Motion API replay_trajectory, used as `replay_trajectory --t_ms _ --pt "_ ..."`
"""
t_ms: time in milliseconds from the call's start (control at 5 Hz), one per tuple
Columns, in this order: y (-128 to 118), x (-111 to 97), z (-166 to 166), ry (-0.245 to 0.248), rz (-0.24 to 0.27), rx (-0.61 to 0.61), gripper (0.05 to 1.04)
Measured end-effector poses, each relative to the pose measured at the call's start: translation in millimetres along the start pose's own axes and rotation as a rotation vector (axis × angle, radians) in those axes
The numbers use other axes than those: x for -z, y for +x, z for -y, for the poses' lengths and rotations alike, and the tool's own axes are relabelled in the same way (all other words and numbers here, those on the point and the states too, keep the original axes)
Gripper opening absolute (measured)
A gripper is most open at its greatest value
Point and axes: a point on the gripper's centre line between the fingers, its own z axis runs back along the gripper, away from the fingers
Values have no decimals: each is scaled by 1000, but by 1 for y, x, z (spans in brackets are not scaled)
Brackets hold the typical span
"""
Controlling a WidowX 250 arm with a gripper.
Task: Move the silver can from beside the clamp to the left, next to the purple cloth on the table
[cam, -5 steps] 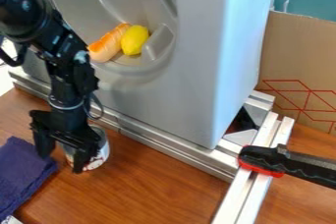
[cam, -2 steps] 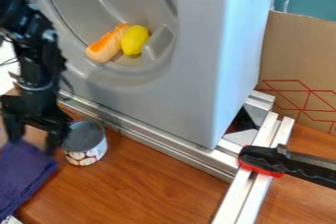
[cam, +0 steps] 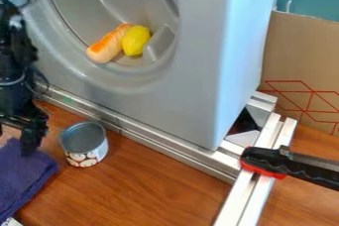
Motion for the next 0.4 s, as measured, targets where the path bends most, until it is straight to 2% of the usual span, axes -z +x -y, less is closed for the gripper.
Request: replay_trajectory --t_ms 200,400 --pt "-13 -22 13 -47 29 59 999" --pt "-20 -34 29 -53 7 218 999"
